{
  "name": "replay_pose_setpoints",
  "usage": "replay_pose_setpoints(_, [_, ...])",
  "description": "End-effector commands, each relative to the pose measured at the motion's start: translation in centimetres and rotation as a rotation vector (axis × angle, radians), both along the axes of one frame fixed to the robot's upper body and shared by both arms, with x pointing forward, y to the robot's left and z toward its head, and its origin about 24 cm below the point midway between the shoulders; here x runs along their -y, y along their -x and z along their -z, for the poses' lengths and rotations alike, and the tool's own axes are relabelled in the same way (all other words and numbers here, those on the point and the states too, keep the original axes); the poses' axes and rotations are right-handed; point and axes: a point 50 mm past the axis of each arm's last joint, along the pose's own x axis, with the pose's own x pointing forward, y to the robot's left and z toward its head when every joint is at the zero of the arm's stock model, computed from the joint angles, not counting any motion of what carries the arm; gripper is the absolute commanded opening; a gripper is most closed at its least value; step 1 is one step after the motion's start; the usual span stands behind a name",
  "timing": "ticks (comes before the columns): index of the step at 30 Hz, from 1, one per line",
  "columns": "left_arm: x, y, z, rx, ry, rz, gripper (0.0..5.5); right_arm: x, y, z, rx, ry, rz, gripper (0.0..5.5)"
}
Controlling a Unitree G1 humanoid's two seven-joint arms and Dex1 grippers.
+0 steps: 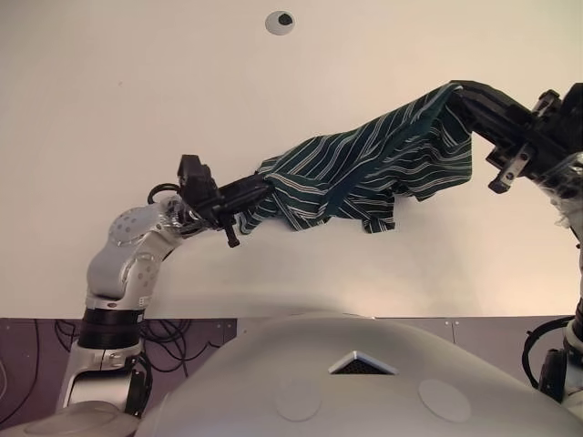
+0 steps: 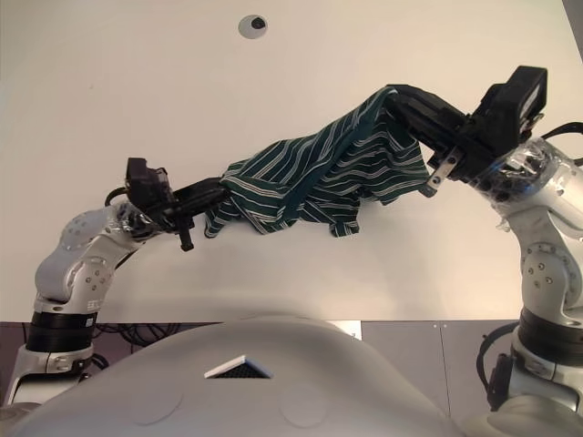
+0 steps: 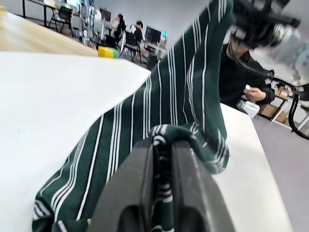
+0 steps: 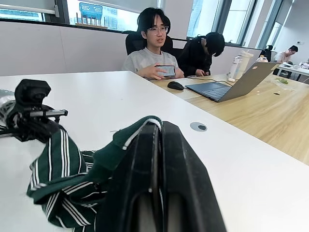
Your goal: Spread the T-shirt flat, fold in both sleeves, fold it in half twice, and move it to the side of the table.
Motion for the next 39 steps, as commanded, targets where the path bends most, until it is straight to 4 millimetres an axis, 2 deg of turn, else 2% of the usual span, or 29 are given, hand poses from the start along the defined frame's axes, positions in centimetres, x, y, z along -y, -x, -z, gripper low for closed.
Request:
replay_pose_setpoints(1, [-0.4, 0.2, -0.1, 0.007, -0.003, 0.014, 0.04, 0.0, 0.0, -0.1, 0.004, -0.014, 0.008, 0.0])
replay_pose_setpoints(2, [-0.4, 0.6, 0.1, 0.01, -0.013, 0.038, 0.33, 0.0, 0.0, -0.1, 0.004, -0.016, 0.008, 0.0])
replay_pose_setpoints(4, [-0.3, 1.0, 0.3, 0.01, -0.017, 0.058, 0.44, -0.1, 0.0, -0.2, 0.005, -0.017, 0.008, 0.0])
replay_pose_setpoints(9, [-0.3, 0.9, 0.1, 0.014, -0.001, 0.052, 1.17, -0.2, -0.2, -0.4, 0.013, -0.015, 0.011, 0.0])
replay_pose_setpoints(15, [0.7, 2.5, 0.5, 0.063, -0.152, 0.208, 2.05, -0.2, -0.1, -0.6, 0.017, -0.014, 0.011, 0.0])
replay_pose_setpoints(18, [0.7, 2.1, 0.6, 0.109, -0.2, 0.181, 2.43, -0.2, 0.0, -0.5, 0.019, -0.015, 0.008, 0.0])
replay_pose_setpoints(20, [0.7, 1.1, 0.8, 0.187, -0.265, 0.099, 2.71, -0.3, 0.2, -0.6, 0.021, -0.019, 0.003, 0.0])
replay_pose_setpoints(23, [1.1, 0.4, 1.1, 0.27, -0.315, 0.047, 2.76, -0.4, 0.2, -0.7, 0.015, -0.05, -0.007, 0.0])
replay_pose_setpoints(28, [2.9, 1.4, 1.6, 0.453, -0.418, 0.09, 2.76, -0.2, 0.1, -0.6, 0.012, -0.048, -0.018, 0.0])
replay_pose_setpoints(31, [4.2, 2.8, 1.6, 0.546, -0.419, 0.157, 3.25, 0.0, 0.1, -0.3, 0.01, -0.039, -0.016, 0.0])
replay_pose_setpoints(33, [4.9, 4.0, 2.0, 0.578, -0.425, 0.219, 3.25, 0.1, 0.1, -0.1, 0.009, -0.035, -0.014, 0.0])
replay_pose_setpoints(39, [6.5, 5.8, 3.8, 0.645, -0.457, 0.279, 3.25, 0.3, 0.1, 0.1, 0.014, -0.025, -0.013, 0.0])
